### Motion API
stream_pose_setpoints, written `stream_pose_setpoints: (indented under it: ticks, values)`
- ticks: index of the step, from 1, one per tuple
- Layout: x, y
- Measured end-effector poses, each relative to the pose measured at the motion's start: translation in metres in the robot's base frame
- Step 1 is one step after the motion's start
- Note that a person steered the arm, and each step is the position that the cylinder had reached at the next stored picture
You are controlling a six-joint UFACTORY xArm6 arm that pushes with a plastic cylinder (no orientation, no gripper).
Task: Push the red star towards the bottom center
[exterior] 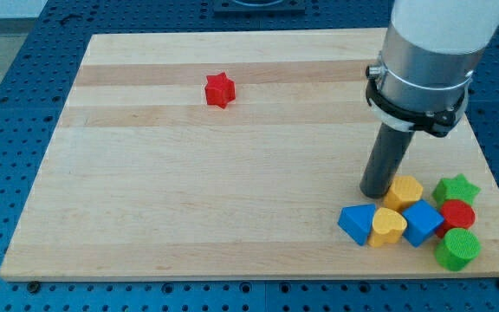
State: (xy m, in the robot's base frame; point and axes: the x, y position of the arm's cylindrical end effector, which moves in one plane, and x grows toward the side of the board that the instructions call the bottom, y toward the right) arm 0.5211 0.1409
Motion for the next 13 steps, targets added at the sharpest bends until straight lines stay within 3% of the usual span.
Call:
stream_pose_setpoints:
  ticks: [3, 4, 6, 7, 8, 9, 11, 13]
  values:
    - [0.000, 0.026]
    - [-0.018, 0.024]
    - [-0.178, -0.004]
    - [-0.243, -0.052]
    - [-0.253, -0.149]
    - [-0.224, -0.219]
    - [-0.209, -0.230]
    - [-0.143, -0.179]
